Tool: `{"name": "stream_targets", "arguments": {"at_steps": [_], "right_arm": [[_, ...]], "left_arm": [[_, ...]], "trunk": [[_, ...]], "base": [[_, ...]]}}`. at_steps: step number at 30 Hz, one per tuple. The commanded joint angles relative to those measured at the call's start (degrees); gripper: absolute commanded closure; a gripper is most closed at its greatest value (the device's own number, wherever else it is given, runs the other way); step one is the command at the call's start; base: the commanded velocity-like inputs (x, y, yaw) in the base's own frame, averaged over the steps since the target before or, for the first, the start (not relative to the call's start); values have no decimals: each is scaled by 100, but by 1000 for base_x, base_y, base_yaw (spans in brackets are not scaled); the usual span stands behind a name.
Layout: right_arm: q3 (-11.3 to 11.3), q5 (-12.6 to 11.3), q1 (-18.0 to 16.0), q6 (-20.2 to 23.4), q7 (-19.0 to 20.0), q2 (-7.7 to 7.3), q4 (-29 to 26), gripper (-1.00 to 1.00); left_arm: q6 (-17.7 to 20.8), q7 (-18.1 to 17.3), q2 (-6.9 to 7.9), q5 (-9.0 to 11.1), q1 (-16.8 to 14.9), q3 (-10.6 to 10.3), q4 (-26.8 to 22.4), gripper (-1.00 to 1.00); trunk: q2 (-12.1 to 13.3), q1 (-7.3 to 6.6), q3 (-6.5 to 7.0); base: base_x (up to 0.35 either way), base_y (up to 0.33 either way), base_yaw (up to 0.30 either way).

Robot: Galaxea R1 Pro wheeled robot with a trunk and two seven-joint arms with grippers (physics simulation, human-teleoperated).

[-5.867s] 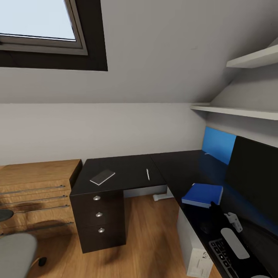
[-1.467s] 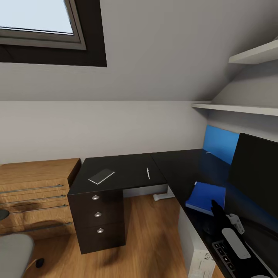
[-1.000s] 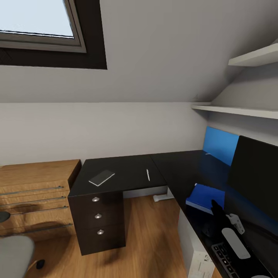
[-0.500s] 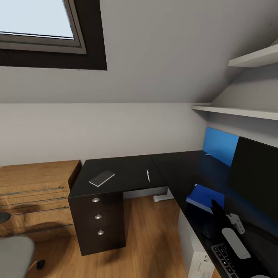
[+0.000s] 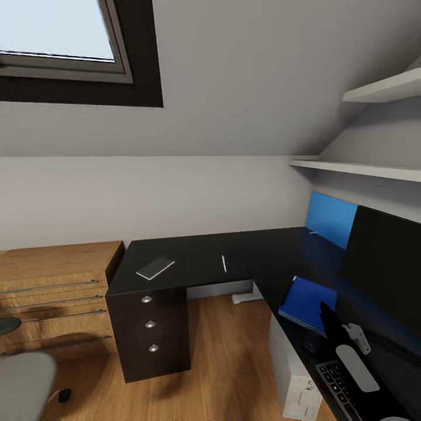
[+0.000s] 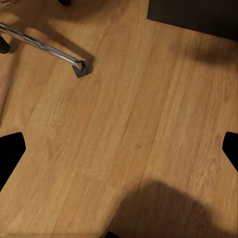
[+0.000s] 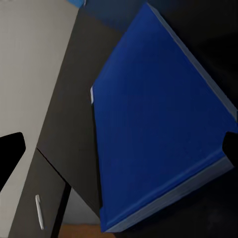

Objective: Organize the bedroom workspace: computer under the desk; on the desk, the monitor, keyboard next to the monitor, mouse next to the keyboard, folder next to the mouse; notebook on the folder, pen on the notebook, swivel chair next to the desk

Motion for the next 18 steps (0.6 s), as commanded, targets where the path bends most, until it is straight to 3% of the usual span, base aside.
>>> {"name": "stream_targets", "arguments": {"at_steps": [1, 18], "right_arm": [[13, -60, -3, -27, -17, -3, -7, -100], [21, -60, -3, -27, -16, 2, -25, -100]], "left_arm": [[-10, 46, 3, 15, -3, -49, -5, -100], [-10, 46, 5, 23, -3, -47, -5, -100]], "trunk": [[-4, 0, -7], [-4, 0, -7]], "base": [[-18, 0, 0], [-2, 0, 0]]}}
